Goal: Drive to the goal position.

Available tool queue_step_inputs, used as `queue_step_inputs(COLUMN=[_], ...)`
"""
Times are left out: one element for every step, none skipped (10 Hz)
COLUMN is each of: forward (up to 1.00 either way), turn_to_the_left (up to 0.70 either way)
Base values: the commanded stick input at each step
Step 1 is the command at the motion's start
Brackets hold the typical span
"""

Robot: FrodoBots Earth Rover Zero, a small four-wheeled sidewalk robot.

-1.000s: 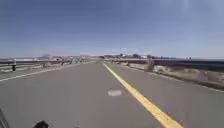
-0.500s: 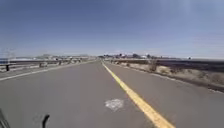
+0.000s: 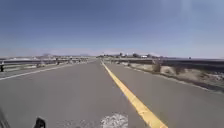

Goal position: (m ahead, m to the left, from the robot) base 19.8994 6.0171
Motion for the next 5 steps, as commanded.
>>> queue_step_inputs(forward=[0.85,0.85,0.85,0.85,0.85], turn_to_the_left=[0.0,0.0,0.0,0.0,0.0])
